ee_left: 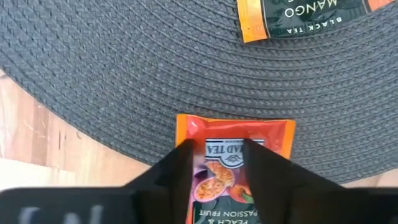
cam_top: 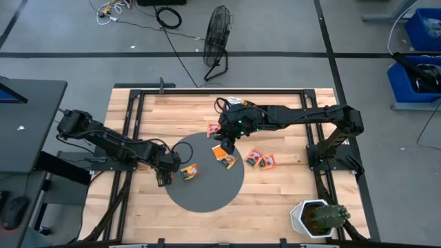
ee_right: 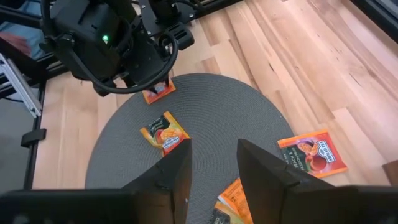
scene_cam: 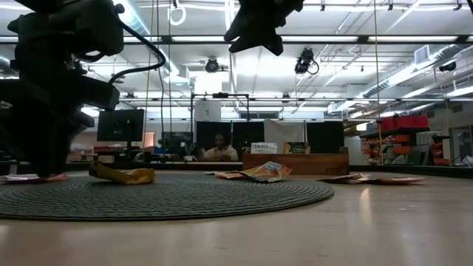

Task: Pick & Place Tea
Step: Put the orange tea bag into the right section of the wooden organizer

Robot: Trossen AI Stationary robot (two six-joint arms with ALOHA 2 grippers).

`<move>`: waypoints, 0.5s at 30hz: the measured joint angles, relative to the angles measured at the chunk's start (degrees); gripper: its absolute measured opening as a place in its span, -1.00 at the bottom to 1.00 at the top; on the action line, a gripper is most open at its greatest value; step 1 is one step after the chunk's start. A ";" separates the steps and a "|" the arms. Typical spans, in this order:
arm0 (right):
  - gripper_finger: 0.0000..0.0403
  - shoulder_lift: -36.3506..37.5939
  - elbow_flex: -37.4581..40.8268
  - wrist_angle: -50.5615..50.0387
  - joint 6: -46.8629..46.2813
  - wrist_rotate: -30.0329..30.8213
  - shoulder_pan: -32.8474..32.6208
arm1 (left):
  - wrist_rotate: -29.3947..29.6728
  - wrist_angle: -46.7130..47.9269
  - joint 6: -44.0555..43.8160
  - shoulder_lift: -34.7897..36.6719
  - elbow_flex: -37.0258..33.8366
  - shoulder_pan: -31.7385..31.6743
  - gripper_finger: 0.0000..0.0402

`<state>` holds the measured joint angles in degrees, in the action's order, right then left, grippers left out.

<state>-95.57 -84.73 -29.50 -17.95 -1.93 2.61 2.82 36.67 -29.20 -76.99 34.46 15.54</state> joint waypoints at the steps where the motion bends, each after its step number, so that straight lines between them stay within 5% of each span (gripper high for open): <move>1: -0.33 0.00 0.00 -0.02 0.27 0.01 0.00 | -0.03 -0.05 -0.16 0.00 0.00 -0.02 -0.44; 7: -0.33 0.00 0.00 -0.09 1.05 0.01 0.00 | -0.34 -0.07 -1.57 0.02 0.00 -0.02 -0.94; 15: -0.33 0.00 0.00 -0.12 2.36 0.00 0.00 | -0.79 1.45 -3.73 1.14 1.85 0.01 -0.99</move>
<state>-95.57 -84.73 -29.63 -15.58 -1.93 2.61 2.03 38.11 -32.94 -75.86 36.31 15.55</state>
